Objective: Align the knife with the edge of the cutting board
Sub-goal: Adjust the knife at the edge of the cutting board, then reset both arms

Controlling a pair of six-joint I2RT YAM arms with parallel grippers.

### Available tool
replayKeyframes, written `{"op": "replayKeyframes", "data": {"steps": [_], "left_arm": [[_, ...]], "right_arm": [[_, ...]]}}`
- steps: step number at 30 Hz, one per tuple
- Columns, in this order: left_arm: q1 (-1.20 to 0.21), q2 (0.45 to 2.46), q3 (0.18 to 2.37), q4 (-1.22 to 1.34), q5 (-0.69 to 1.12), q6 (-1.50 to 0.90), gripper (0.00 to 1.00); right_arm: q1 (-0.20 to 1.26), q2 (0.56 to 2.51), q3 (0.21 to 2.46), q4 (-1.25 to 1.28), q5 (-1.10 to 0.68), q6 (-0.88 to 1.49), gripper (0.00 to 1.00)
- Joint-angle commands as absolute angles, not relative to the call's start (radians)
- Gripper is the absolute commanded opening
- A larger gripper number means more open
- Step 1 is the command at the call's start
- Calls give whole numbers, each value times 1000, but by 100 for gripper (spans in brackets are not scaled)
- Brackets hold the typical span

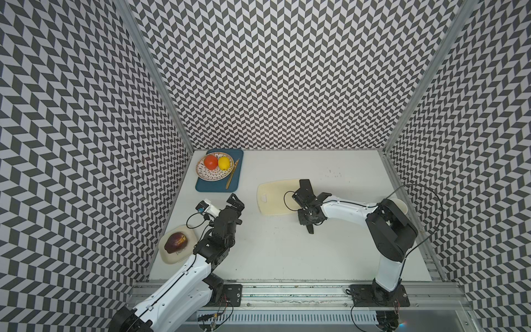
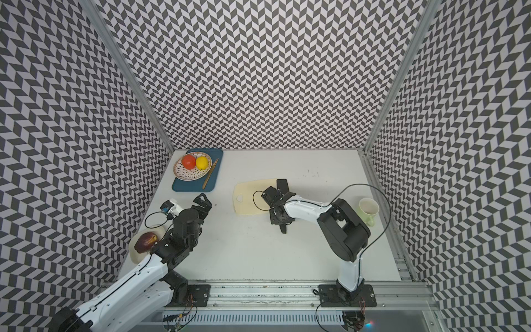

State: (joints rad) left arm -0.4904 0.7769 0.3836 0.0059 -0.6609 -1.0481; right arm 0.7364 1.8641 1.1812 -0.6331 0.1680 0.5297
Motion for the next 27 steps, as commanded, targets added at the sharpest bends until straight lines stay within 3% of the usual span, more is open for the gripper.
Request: {"op": "replayKeyframes", "data": {"steps": [1, 4, 10, 14, 20, 27], "left_arm": [[-493, 776, 389, 8, -678, -1043, 100], [-494, 778, 390, 8, -678, -1043, 100], [-494, 776, 391, 9, -677, -1037, 100], [-494, 777, 393, 14, -672, -1025, 100], [-494, 789, 397, 24, -661, -1008, 100], [-492, 806, 402, 30, -654, -996, 100]], "right_arm": [[729, 1881, 1174, -614, 179, 515, 28], [729, 1878, 1172, -614, 173, 514, 33], [728, 1822, 1166, -619, 151, 517, 60], [729, 1752, 1166, -638, 158, 511, 71], [720, 1607, 1153, -624, 209, 477, 81], [704, 1607, 1155, -612, 195, 451, 87]]}}
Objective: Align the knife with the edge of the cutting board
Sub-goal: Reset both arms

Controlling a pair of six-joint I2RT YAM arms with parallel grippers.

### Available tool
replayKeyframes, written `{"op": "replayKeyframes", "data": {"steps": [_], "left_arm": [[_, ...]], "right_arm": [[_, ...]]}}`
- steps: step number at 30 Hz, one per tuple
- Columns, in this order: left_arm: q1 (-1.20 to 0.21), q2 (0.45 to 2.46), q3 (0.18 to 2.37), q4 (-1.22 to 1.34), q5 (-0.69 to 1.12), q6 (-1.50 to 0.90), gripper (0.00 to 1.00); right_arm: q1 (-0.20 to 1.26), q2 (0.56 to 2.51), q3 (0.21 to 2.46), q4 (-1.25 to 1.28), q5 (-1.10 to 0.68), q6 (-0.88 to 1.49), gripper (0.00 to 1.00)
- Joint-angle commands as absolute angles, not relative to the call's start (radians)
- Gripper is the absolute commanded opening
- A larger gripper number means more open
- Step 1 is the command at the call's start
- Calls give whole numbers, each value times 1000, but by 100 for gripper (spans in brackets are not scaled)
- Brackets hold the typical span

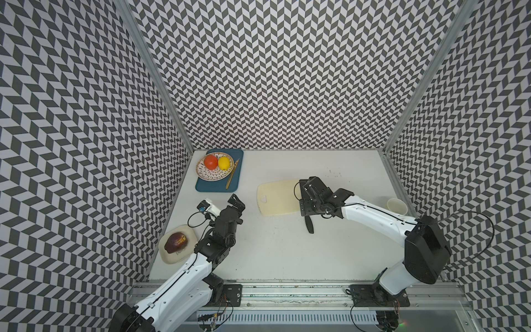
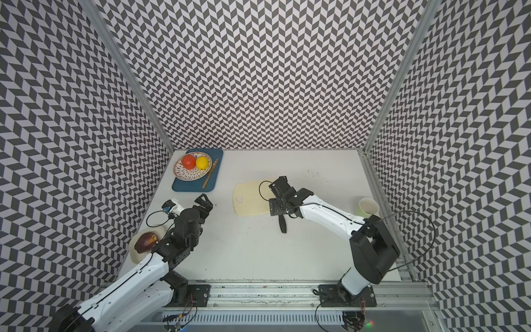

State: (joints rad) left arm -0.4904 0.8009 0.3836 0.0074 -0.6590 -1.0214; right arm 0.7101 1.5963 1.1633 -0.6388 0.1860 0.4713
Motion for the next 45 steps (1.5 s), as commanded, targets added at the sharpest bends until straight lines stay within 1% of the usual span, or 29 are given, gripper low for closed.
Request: {"op": "replayKeyframes", "data": {"steps": [1, 5, 7, 9, 13, 18, 20, 22, 24, 26, 31, 35, 37, 40, 43, 45], "left_arm": [[-492, 808, 404, 33, -651, -989, 100], [-494, 830, 415, 51, -625, -954, 100], [-494, 851, 422, 65, -606, -935, 100], [-494, 883, 433, 71, -592, -923, 100], [-493, 954, 461, 89, -559, -884, 100], [-494, 1043, 487, 120, -526, -843, 100], [-495, 1071, 492, 132, -521, -835, 100], [-495, 1100, 498, 134, -529, -829, 100], [-493, 1130, 508, 129, -534, -825, 100], [-494, 1160, 517, 126, -534, -823, 100], [-495, 1222, 507, 159, -559, -820, 100], [-496, 1269, 523, 182, -599, -851, 100], [-501, 1286, 538, 192, -624, -878, 100], [-504, 1320, 572, 179, -696, -896, 100], [-505, 1370, 642, 110, -791, -924, 100], [-504, 1398, 687, 80, -811, -940, 100]], "right_arm": [[702, 1602, 1146, -596, 195, 450, 87], [687, 1517, 1072, -460, 226, 450, 91], [678, 1450, 1016, -365, 258, 446, 98], [658, 1368, 933, -228, 288, 429, 100], [605, 1233, 833, -55, 395, 383, 100], [497, 1100, 677, 189, 499, 412, 100], [452, 1064, 608, 291, 510, 414, 100], [409, 1047, 539, 387, 471, 398, 100], [373, 1050, 492, 456, 391, 371, 100], [356, 1088, 487, 473, 351, 324, 100], [318, 1193, 501, 493, 406, 212, 100], [225, 1223, 454, 612, 406, 212, 100], [169, 1238, 443, 649, 406, 212, 100], [108, 1275, 403, 762, 375, 146, 100], [77, 1323, 366, 871, 288, 76, 100], [71, 1363, 345, 940, 254, 44, 100]]}}
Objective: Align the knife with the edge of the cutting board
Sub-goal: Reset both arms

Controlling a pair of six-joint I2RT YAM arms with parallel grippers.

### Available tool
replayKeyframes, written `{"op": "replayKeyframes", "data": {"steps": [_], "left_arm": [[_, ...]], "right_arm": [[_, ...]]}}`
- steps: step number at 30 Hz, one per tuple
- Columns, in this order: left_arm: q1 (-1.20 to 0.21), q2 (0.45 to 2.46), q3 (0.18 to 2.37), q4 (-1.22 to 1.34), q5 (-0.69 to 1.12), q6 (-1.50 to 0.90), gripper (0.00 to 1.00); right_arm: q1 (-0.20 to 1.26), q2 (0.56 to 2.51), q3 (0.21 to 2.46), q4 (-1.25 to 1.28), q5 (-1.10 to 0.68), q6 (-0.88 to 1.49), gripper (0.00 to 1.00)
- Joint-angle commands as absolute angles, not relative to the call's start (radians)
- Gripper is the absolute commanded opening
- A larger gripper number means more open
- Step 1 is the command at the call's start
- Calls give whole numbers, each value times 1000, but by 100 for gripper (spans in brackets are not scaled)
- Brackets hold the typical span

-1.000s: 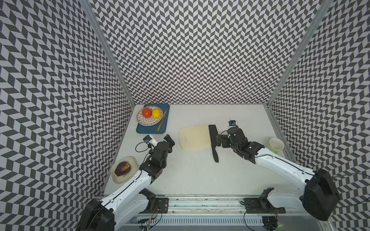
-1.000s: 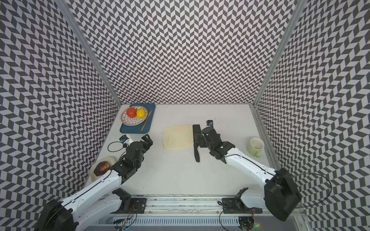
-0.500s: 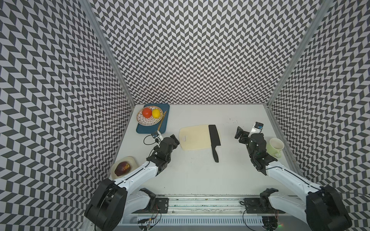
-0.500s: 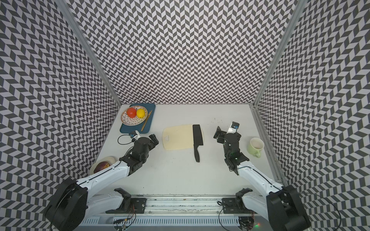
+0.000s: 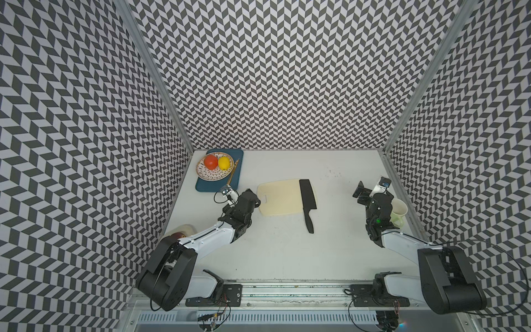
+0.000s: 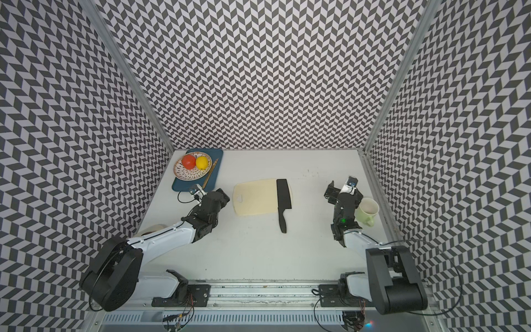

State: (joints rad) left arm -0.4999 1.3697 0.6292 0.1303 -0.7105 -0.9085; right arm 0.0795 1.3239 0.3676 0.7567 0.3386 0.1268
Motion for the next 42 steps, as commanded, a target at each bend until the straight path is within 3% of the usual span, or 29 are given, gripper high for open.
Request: {"op": "replayKeyframes", "data": {"steps": [1, 6, 9, 13, 20, 29, 33, 38, 42], "left_arm": [[-504, 1407, 707, 78, -815, -930, 100], [-504, 1434, 811, 167, -918, -663, 100], [-457, 1432, 837, 244, -868, -485, 100], [-356, 1418, 799, 313, -722, -401, 100], [-323, 1483, 738, 447, -719, -118, 100], [-221, 1562, 618, 645, -649, -29, 100], [-173, 1539, 448, 945, -517, 27, 100], [-131, 1523, 364, 1060, -379, 25, 100], [-62, 1557, 237, 1315, -247, -13, 100]], "right_arm": [[69, 1385, 341, 965, 250, 41, 100], [71, 1472, 263, 1184, 186, 5, 100], [75, 1540, 200, 1351, 87, -50, 100], [69, 1522, 261, 1211, 79, -41, 100], [57, 1535, 274, 1212, 80, -17, 100], [55, 1532, 278, 1200, 77, -19, 100], [56, 1532, 279, 1200, 77, -21, 100], [56, 1532, 278, 1200, 77, -20, 100], [57, 1531, 278, 1200, 77, -20, 100]]}}
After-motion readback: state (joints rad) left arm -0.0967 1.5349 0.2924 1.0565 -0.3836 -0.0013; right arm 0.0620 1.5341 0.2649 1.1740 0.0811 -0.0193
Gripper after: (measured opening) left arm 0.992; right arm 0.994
